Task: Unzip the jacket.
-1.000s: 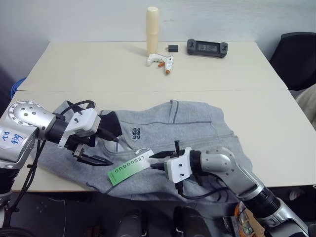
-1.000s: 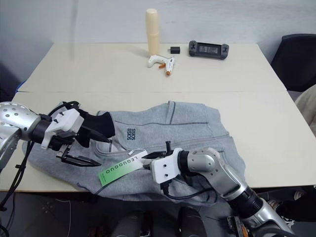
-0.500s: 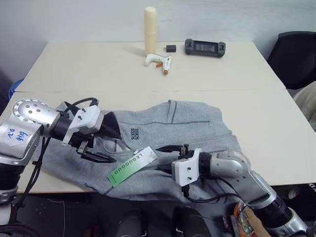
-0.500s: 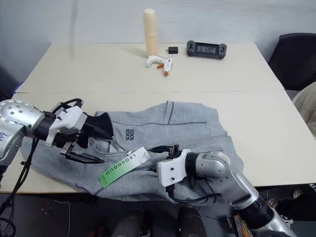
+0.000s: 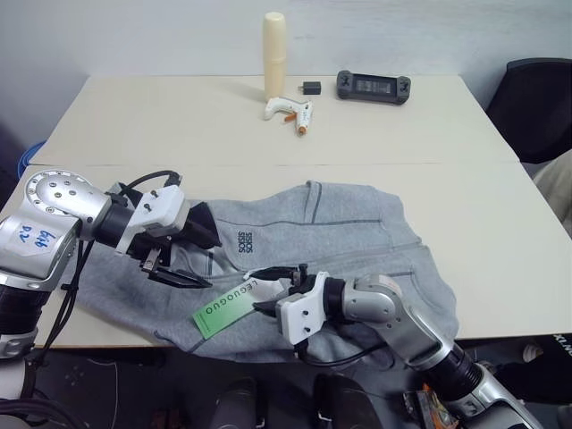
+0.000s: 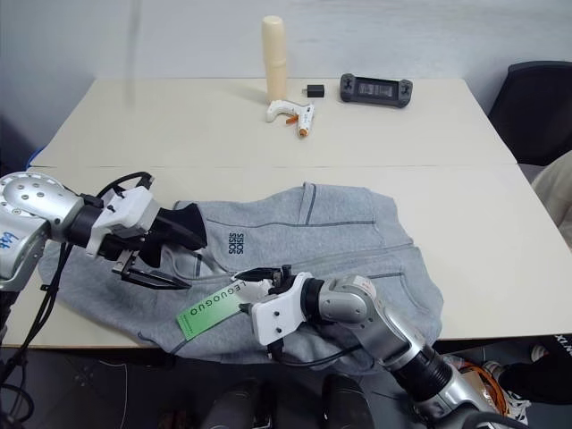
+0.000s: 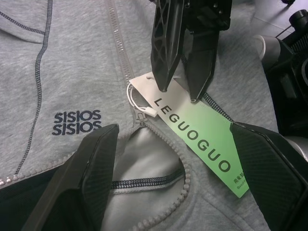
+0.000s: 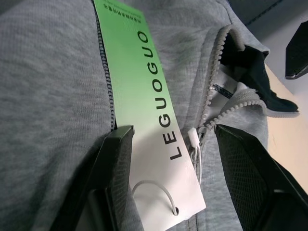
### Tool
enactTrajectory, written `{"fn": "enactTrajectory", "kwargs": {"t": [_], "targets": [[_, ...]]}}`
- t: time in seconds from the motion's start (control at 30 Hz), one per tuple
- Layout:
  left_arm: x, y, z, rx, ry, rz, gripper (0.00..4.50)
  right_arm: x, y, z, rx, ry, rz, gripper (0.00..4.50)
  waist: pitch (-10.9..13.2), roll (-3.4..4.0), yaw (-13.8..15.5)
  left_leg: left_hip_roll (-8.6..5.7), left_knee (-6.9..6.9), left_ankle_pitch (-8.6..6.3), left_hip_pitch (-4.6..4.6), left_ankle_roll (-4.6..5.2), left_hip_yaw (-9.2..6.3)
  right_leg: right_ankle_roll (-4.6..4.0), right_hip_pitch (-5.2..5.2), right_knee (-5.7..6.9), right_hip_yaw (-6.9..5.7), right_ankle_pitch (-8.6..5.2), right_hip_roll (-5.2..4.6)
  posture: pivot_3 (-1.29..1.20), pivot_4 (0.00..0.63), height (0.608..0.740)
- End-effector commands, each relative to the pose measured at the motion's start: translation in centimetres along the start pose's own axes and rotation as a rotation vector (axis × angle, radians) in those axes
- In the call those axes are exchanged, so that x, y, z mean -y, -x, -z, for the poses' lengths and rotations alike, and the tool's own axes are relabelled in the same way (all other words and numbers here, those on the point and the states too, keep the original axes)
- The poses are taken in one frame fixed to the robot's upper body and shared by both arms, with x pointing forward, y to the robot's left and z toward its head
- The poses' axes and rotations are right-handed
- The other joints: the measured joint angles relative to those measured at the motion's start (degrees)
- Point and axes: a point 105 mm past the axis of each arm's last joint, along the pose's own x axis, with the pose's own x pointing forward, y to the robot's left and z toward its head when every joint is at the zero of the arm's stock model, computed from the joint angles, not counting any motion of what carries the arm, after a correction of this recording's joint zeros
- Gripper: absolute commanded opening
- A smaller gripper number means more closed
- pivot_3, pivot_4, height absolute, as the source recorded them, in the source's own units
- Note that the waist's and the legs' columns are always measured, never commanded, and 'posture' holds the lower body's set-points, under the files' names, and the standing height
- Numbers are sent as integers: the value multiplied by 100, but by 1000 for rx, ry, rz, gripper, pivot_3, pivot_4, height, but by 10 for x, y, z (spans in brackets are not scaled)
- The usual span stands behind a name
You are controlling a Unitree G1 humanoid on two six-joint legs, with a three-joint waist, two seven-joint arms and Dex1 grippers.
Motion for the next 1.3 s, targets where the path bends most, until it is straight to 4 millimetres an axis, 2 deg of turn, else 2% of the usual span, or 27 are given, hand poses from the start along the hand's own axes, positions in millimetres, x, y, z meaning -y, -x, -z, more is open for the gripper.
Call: {"fn": "enactTrajectory", "kwargs": {"t": [0.03, 0.2, 0.37, 0.5, 0.67, 0.9, 1.0, 1.1, 1.2, 1.3], "targets": [[0, 3, -5, -10, -35, -5, 3890, 1, -1, -7, 31, 49, 0, 2790, 0, 0, 0, 2, 0, 0, 0, 0, 0, 0, 0, 0, 0, 0, 2, 0, 150, 740], [2, 4, -4, -13, -33, -10, 3890, 0, 20, -3, 1, 59, -2, 2790, 0, 0, 17, 2, 0, -1, 0, -1, 0, 0, 0, -2, 1, 0, 1, 0, 150, 740], [1, 3, -2, -18, -38, -10, 3890, -13, 23, -1, 3, 56, -52, 2790, 0, 0, 12, 4, 2, -1, 0, -2, 0, 0, 0, -1, 2, 0, 3, 0, 150, 740], [0, 3, -2, -17, -41, -9, 3890, 0, 15, -6, 27, 34, 23, 2790, 0, 0, 2, 7, 2, -2, 0, -4, 0, 0, 0, -1, 2, 0, 7, 0, 150, 740], [0, 3, -2, -23, -45, -8, 3890, 14, -6, -19, 105, -3, 87, 2790, 0, 0, -7, 11, 4, -1, 0, -7, 1, -1, 0, 0, 3, 0, 11, 0, 150, 740], [-2, 6, -3, -30, -46, -14, 3890, 18, -19, -31, 168, -74, 107, 2790, 0, -1, 11, 10, 8, -2, -2, -7, 0, -2, 0, 0, 3, -1, 10, 0, 150, 740], [-2, 7, -1, -35, -44, -18, 3890, 17, -19, -28, 151, -88, 99, 2790, 0, -1, 7, 10, 8, -2, -1, -7, 0, -2, 0, 2, 4, -1, 11, 0, 150, 740], [-2, 6, 1, -38, -45, -20, 3890, 17, -18, -19, 111, -112, 101, 2214, 0, -1, -1, 10, 8, -2, -1, -8, 0, -2, 0, 2, 4, -1, 11, 0, 150, 740], [-3, 4, 2, -35, -47, -23, 3890, 16, -15, -12, 86, -132, 95, 1288, 0, -1, -1, 10, 8, -2, -1, -8, 0, -2, 0, 2, 4, -1, 11, 0, 150, 740], [-4, 3, 1, -28, -51, -23, 3890, 18, -9, -10, 77, -147, 101, 167, 0, -1, 3, 10, 8, -2, -1, -8, 0, -2, 0, 2, 4, -1, 10, 0, 150, 740]]}}
